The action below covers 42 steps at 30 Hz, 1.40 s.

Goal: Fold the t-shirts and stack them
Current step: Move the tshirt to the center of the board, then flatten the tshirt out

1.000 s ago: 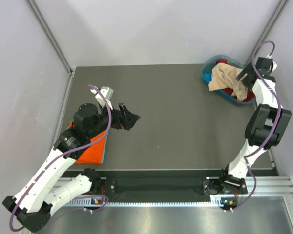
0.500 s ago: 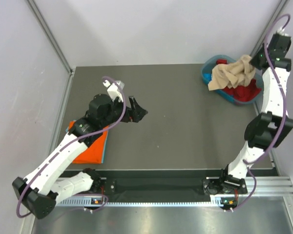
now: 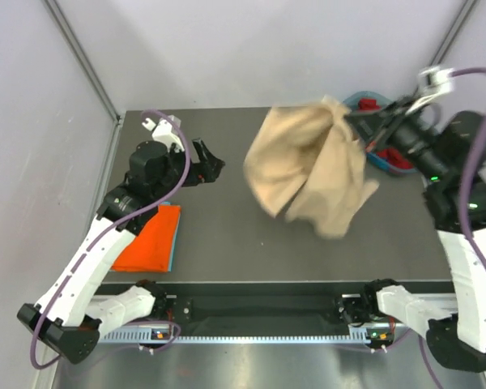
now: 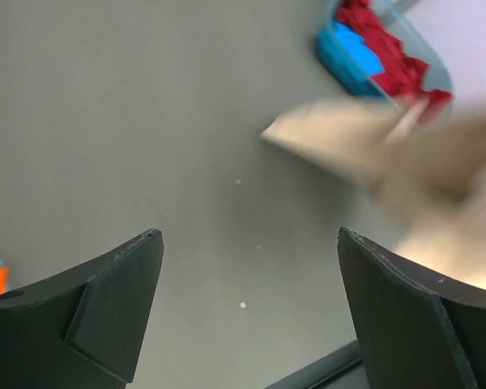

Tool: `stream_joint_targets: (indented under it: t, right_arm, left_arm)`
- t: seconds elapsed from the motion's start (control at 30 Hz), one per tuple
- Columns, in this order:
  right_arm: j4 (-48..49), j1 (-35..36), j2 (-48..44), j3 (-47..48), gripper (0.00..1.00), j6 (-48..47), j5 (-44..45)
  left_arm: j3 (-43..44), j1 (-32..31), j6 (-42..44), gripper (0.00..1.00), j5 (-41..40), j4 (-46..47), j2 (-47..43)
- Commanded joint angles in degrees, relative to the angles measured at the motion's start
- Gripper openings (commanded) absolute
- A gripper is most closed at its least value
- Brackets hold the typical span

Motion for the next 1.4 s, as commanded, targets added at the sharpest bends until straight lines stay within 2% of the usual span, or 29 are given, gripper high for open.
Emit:
stream_joint_targets:
  t: [0.0,0.03,0.13,0.17,0.2,0.27,0.33,0.37,0.4,0.47,0.53,0.57,0.7,0.8,0.83,0.97,1.0,1.03,1.07,1.17,1.23,1.3,1.37]
  right_arm:
    - [0.8,6.5,1.5,-19.6,0.01,2.2,3.0]
    - [4.6,10.0,0.6,-28.7,0.06,3.9,2.6]
    - [8.5,16.5,2.0,-37.5,0.17,6.4,3.0]
    - [8.8,17.7,3.5,-40.3,0.29,6.5,3.4]
    - [8.5,18.8,3.8,-41.2,0.36,6.5,4.7]
    - [7.8,18.9,3.2,-42.3,0.50,6.5,7.4]
    - [6.8,18.7,1.5,-42.6,0.56,4.5,15.2]
    - [5.7,18.4,1.1,-42.5,0.64,4.4,19.0]
    - [4.2,17.8,0.8,-42.3,0.65,5.6,25.4]
    - [1.4,15.2,0.0,-42.4,0.66,6.1,27.5]
    - [0.3,11.8,-1.2,-43.5,0.66,8.8,29.9]
    - [0.3,10.2,-1.7,-45.2,0.66,9.6,30.1]
    - [0.4,-0.6,-3.3,-49.5,0.66,13.4,26.5]
    - [1.5,-4.8,-4.3,-52.0,0.66,14.2,24.5]
    - [1.9,-5.7,-4.9,-52.6,0.66,14.4,23.7]
    - [3.3,-9.7,-6.5,-55.2,0.66,14.5,19.7]
    - [3.4,-10.6,-6.8,-55.4,0.66,14.4,19.7]
    - [3.4,-11.1,-7.2,-56.0,0.66,14.3,19.7]
    - [3.4,-11.5,-7.3,-56.2,0.66,14.2,19.6]
    - [4.0,-13.8,-7.8,-57.7,0.66,14.0,18.8]
    - [4.8,-15.2,-7.4,-58.7,0.66,14.1,18.3]
    - [6.3,-16.7,-6.9,-60.0,0.66,15.2,17.9]
    - [7.7,-17.4,-5.3,-60.5,0.65,15.8,16.8]
  left_arm:
    - [0.3,0.5,1.0,0.93,-6.1,-5.5,-4.3]
    - [-1.4,0.5,0.4,0.93,-5.4,-5.7,-5.0]
    - [-6.2,0.6,-0.8,0.93,-3.5,-5.7,-7.5]
    - [-7.5,0.5,-1.4,0.93,-1.6,-5.3,-8.2]
    - [-10.5,0.5,-1.7,0.93,-1.2,-4.8,-9.6]
    - [-13.3,0.5,-2.3,0.92,5.0,-2.7,-10.8]
    - [-17.3,0.5,-2.8,0.90,8.3,-1.0,-12.3]
    - [-18.6,0.4,-3.3,0.89,11.3,0.7,-12.5]
    - [-20.7,-0.1,-3.8,0.88,12.2,1.3,-12.5]
    - [-22.3,-1.5,-5.1,0.84,13.0,2.2,-11.9]
    - [-23.8,-5.8,-6.1,0.81,10.9,2.5,-10.2]
    - [-24.1,-10.0,-6.3,0.80,9.5,2.6,-9.5]
    - [-26.0,-20.9,-7.2,0.75,4.3,4.6,-5.4]
    - [-25.9,-29.3,-7.9,0.67,-0.7,6.2,-2.4]
    - [-25.6,-31.5,-8.1,0.65,-6.3,6.3,-1.4]
    - [-24.2,-44.3,-8.8,0.55,-16.9,7.5,5.4]
    - [-23.1,-46.6,-9.1,0.48,-19.5,7.6,6.9]
    - [-22.5,-49.0,-10.0,0.46,-22.0,7.6,8.4]
    - [-21.8,-54.0,-10.5,0.45,-27.4,7.4,11.3]
    - [-18.5,-61.3,-12.8,0.49,-34.3,6.2,18.2]
    - [-14.7,-61.9,-16.8,0.56,-34.9,0.6,22.0]
    - [-11.2,-61.8,-18.8,0.59,-38.6,-4.8,26.8]
    - [-8.8,-59.8,-18.4,0.61,-39.3,-6.0,29.1]
